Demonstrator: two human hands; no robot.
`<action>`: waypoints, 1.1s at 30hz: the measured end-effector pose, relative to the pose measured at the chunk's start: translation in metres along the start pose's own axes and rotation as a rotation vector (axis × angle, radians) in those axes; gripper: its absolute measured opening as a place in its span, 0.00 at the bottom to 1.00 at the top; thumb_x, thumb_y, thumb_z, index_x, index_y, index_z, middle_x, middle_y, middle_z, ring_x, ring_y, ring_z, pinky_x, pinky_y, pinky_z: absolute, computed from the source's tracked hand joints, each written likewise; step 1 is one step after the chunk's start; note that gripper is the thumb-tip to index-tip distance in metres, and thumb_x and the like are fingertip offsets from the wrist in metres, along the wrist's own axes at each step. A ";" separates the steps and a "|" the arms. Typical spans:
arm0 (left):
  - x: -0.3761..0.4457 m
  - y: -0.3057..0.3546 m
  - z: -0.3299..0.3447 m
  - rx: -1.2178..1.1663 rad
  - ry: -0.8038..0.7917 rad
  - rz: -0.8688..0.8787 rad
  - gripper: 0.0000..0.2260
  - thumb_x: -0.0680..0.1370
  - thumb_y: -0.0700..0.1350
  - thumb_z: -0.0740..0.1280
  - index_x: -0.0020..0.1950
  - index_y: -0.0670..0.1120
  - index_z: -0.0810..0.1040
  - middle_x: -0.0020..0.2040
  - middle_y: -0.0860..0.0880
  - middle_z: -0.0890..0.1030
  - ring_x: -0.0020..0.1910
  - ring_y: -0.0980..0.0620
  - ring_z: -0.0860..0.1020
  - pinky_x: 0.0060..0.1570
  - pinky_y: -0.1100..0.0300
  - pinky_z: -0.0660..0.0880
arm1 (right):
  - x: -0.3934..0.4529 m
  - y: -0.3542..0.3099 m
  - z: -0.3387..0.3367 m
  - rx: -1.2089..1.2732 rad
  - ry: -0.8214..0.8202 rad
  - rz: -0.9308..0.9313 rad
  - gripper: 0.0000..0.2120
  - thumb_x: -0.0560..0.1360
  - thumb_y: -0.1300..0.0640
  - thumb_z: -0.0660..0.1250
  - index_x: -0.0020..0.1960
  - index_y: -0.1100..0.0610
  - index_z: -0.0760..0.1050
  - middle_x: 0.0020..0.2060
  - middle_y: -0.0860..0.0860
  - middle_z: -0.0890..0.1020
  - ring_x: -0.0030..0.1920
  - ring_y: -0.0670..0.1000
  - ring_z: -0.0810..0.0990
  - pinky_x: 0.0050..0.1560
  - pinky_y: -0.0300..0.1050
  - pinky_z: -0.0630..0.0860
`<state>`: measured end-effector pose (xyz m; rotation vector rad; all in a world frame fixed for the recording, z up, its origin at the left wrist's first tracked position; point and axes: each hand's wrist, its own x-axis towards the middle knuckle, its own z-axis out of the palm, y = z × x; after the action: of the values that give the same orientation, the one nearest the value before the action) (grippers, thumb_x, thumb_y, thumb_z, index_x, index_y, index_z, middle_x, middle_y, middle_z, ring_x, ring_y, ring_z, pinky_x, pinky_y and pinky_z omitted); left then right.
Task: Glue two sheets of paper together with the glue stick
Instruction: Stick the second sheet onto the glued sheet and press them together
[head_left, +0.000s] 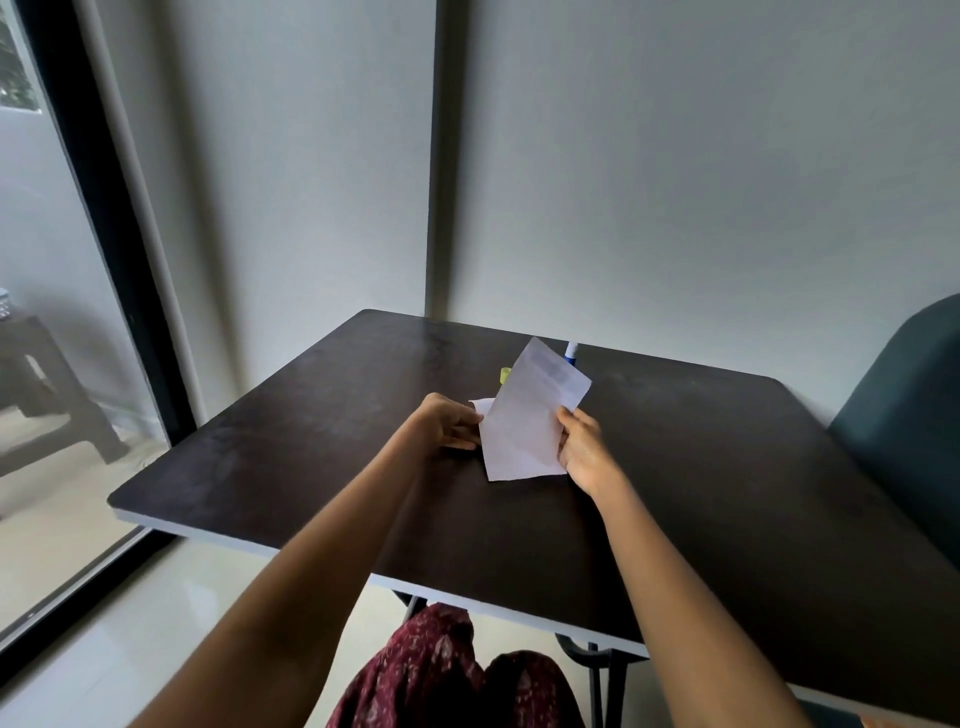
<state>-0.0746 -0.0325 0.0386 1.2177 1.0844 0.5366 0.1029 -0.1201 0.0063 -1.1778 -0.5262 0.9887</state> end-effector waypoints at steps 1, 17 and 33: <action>0.001 -0.002 0.002 0.019 0.018 0.013 0.05 0.73 0.30 0.68 0.48 0.34 0.77 0.37 0.40 0.79 0.21 0.49 0.80 0.25 0.57 0.80 | -0.001 -0.001 0.000 -0.005 -0.005 0.006 0.08 0.80 0.60 0.58 0.55 0.59 0.74 0.49 0.55 0.80 0.50 0.54 0.80 0.57 0.52 0.76; 0.049 0.006 0.008 -0.094 -0.011 0.172 0.03 0.75 0.34 0.68 0.42 0.37 0.77 0.39 0.41 0.79 0.36 0.46 0.79 0.29 0.60 0.81 | 0.038 -0.024 -0.030 -0.298 0.035 -0.096 0.06 0.72 0.53 0.71 0.44 0.55 0.80 0.41 0.50 0.85 0.41 0.49 0.83 0.43 0.43 0.80; 0.063 0.003 0.007 -0.136 -0.031 0.138 0.05 0.76 0.33 0.66 0.40 0.36 0.78 0.38 0.42 0.80 0.30 0.51 0.81 0.28 0.61 0.81 | 0.057 -0.006 -0.017 -0.522 0.129 -0.174 0.07 0.73 0.56 0.70 0.45 0.61 0.80 0.43 0.55 0.83 0.43 0.51 0.79 0.46 0.43 0.75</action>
<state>-0.0406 0.0173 0.0180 1.1829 0.9270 0.6844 0.1467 -0.0801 -0.0016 -1.6149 -0.7984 0.6343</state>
